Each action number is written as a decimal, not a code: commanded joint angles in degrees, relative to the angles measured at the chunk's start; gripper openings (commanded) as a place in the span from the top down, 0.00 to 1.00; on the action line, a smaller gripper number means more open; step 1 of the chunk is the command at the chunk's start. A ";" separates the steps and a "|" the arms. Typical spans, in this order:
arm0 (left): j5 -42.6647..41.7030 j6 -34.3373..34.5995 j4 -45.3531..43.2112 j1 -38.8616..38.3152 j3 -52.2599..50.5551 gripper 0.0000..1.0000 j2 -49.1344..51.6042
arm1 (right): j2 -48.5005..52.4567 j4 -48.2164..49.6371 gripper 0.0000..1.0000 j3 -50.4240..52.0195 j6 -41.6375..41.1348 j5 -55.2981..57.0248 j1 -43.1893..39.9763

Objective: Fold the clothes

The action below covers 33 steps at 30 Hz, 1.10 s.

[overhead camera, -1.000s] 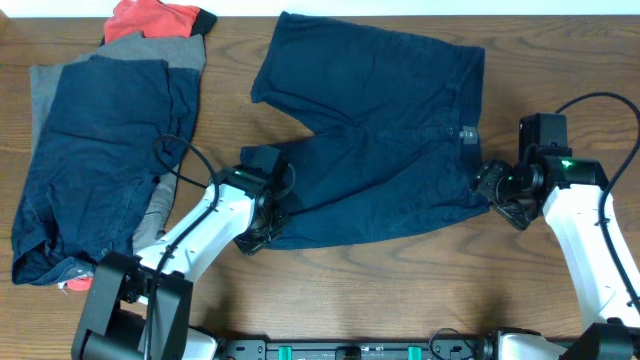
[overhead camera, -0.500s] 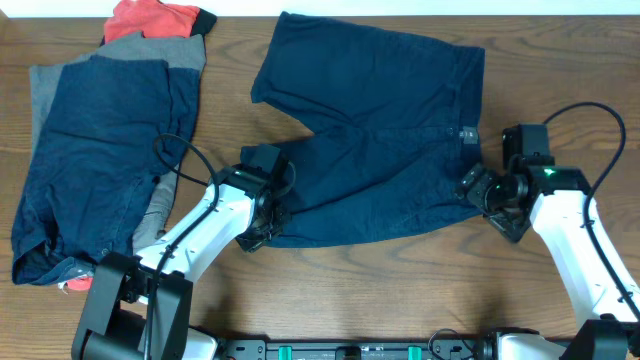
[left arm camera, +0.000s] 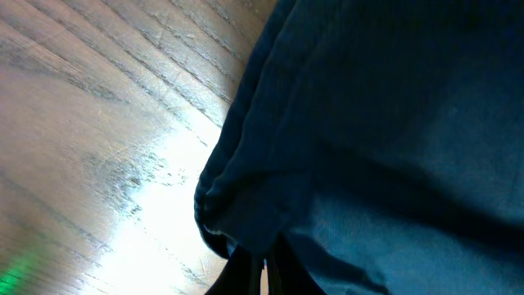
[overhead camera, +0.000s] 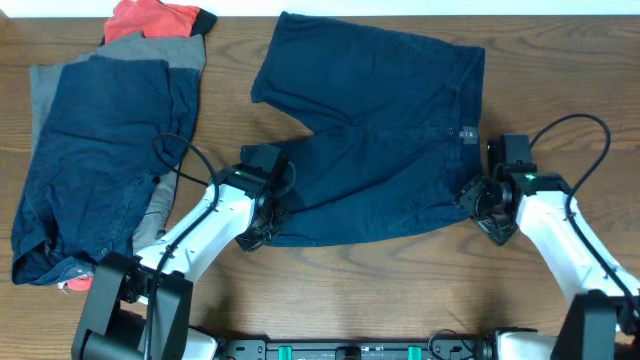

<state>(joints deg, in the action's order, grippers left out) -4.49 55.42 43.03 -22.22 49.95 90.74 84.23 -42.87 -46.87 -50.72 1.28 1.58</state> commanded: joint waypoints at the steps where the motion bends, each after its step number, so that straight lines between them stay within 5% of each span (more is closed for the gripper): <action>1: 1.14 -0.74 0.11 0.28 0.79 0.94 -0.50 | 2.91 2.16 0.27 0.63 -1.14 1.18 0.74; 8: 1.14 -0.76 0.13 0.28 0.79 0.94 -0.50 | 7.87 5.46 0.31 0.63 -1.14 0.59 0.74; 11: 1.16 -0.76 0.13 0.28 0.79 0.94 -0.50 | 8.70 6.05 0.42 0.63 -1.11 0.59 0.74; 12: 1.16 -0.76 0.13 0.28 0.79 0.94 -0.50 | 8.70 6.08 0.48 0.63 -1.11 0.61 0.74; 16: 1.18 -1.86 0.13 0.28 0.79 0.94 -0.52 | 8.70 6.05 0.97 0.63 1.01 0.68 0.72; 23: 1.57 -7.45 1.40 1.31 2.56 0.94 -3.17 | 7.87 5.53 0.99 -1.09 5.90 0.00 -0.79; 33: 1.70 -8.39 7.48 2.86 6.29 0.94 -19.63 | -1.90 -4.35 0.99 -7.32 13.60 -0.46 -4.39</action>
<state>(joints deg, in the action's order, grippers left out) -4.54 48.25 49.23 -19.97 55.11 75.20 86.06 -46.00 -51.72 -41.19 -1.10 -1.50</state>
